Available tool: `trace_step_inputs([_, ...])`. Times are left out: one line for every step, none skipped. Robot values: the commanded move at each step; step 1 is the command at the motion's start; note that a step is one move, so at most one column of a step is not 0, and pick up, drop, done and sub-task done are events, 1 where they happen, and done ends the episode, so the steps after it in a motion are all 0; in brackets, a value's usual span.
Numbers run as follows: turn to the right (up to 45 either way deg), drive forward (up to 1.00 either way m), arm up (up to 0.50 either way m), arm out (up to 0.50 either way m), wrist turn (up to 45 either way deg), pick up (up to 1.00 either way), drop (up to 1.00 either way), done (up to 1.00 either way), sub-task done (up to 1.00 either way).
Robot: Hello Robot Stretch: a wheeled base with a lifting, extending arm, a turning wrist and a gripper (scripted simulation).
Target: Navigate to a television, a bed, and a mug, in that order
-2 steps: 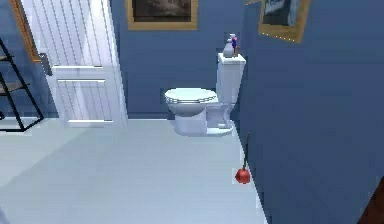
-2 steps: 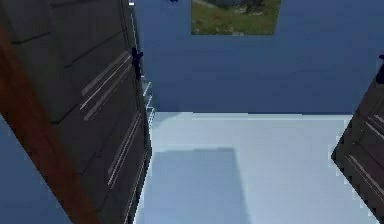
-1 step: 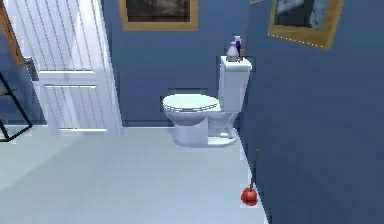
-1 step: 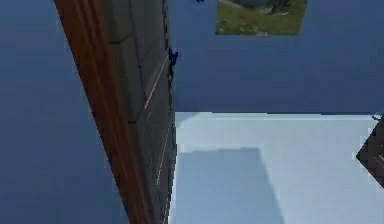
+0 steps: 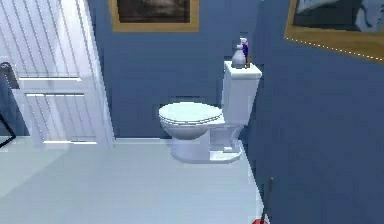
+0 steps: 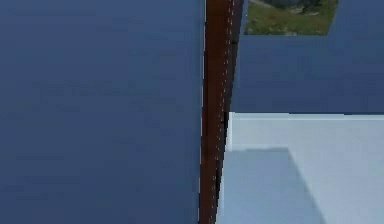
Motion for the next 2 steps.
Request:
trace_step_inputs([-45.0,0.0,0.0,0.0,0.0,0.0,0.0,0.0,0.0])
trace_step_inputs([0.0,1.0,0.0,0.0,0.0,0.0,0.0,0.0,0.0])
